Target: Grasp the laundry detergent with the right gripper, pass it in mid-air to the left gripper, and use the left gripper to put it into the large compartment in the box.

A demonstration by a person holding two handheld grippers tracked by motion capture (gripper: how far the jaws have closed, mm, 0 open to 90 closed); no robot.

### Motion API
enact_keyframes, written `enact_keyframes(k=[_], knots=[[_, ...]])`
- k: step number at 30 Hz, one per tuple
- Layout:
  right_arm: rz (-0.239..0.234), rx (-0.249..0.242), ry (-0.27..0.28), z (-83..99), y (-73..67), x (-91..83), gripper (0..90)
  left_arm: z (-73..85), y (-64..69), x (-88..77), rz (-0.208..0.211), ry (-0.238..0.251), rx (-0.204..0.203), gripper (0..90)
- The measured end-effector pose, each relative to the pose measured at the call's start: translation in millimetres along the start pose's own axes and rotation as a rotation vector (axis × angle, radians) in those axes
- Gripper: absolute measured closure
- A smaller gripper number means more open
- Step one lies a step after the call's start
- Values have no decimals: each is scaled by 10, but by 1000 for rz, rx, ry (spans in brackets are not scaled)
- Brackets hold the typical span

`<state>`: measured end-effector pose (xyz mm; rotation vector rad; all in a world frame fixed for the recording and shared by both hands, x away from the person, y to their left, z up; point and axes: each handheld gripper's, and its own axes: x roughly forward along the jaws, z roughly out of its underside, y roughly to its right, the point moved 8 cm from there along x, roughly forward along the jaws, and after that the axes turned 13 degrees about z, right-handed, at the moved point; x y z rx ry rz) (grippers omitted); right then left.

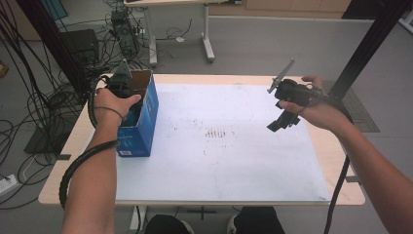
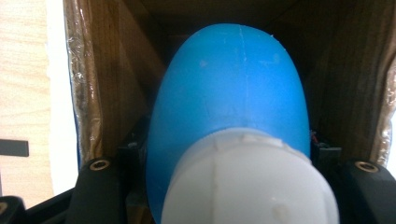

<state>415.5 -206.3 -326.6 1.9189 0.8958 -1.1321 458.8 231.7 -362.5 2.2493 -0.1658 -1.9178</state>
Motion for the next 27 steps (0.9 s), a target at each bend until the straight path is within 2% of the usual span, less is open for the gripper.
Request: enact_keyframes(k=[27], knots=[[6,3,2,1,3,-17,71,3,10,1,-5,0,5,366]])
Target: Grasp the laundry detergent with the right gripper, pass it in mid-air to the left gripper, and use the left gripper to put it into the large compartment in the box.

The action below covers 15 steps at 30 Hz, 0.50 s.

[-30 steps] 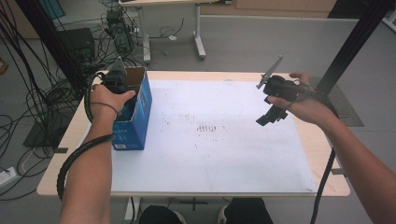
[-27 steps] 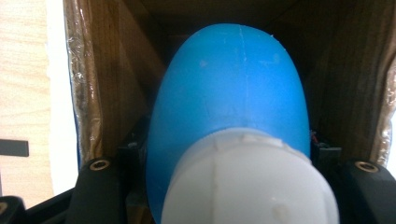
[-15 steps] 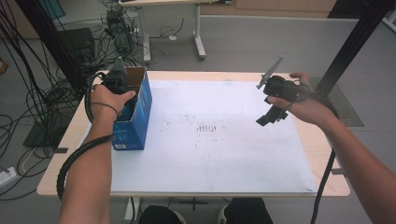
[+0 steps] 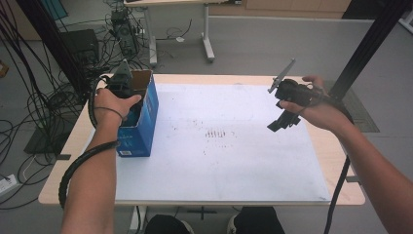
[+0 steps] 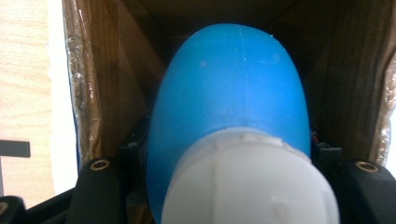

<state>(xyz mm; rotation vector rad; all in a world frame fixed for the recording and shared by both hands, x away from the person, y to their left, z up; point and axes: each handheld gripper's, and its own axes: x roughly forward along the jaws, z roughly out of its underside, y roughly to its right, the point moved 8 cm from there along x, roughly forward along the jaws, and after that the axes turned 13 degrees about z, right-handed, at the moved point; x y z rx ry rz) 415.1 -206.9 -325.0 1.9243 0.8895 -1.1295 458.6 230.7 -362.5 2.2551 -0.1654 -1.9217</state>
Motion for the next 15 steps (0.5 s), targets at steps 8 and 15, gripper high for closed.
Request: enact_keyframes(k=[8,15], knots=[[1,-5,-2,-5,0,4,71,1,0,0,0,-1,-1,366],[1,-4,0,-3,2,2,71,-1,6,2,-2,0,-1,366]])
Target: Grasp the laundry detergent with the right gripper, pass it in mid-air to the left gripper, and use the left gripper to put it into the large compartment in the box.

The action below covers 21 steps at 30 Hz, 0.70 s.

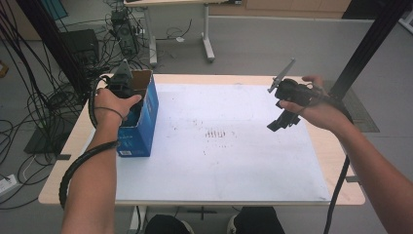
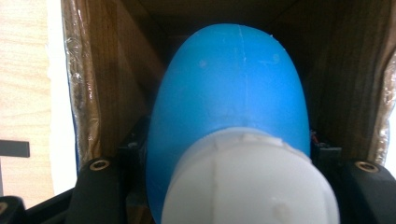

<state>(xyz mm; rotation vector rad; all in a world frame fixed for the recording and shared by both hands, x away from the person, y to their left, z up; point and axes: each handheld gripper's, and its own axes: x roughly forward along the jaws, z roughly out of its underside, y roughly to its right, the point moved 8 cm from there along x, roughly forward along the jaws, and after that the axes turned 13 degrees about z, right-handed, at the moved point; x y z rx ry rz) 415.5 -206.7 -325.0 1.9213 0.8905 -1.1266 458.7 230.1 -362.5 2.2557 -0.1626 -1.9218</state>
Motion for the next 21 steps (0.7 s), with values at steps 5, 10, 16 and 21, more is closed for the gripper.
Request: enact_keyframes(k=[5,10,16,21], knots=[[-1,-1,0,7,2,-2,71,3,1,0,1,1,1,366],[1,-1,1,1,2,-13,71,4,0,0,1,1,1,366],[2,-1,2,1,8,-18,71,3,0,0,2,1,1,366],[1,-2,0,2,6,-14,71,4,-2,-1,2,2,2,366]])
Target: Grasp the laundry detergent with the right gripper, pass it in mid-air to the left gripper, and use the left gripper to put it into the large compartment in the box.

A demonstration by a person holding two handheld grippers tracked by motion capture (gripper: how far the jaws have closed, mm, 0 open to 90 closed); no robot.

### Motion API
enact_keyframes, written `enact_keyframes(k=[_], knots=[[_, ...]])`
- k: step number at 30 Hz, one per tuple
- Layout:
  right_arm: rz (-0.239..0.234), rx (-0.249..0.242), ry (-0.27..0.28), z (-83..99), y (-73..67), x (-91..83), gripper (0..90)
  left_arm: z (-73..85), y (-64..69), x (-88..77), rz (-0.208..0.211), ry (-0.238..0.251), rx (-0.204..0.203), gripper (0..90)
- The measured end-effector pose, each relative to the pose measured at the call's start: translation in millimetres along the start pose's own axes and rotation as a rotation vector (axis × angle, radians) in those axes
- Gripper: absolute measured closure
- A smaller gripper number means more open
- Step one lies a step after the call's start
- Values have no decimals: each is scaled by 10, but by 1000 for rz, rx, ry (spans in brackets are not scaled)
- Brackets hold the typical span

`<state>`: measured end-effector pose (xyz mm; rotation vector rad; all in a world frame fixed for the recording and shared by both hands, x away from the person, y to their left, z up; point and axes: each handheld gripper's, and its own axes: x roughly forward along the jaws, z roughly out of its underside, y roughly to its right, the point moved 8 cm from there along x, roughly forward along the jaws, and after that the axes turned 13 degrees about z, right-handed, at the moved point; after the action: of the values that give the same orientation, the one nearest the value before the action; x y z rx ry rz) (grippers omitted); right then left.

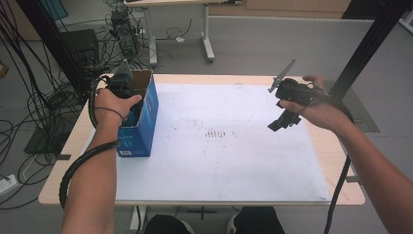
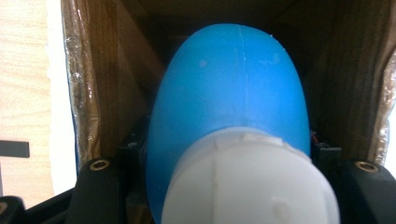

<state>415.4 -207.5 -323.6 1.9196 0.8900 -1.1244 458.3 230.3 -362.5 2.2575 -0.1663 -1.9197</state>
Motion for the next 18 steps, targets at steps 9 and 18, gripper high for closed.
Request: enact_keyframes(k=[9,18], knots=[[0,-2,2,-3,1,-7,71,1,-5,1,1,4,-2,365],[0,-1,-1,6,-6,-6,71,2,-2,1,0,4,-1,365]])
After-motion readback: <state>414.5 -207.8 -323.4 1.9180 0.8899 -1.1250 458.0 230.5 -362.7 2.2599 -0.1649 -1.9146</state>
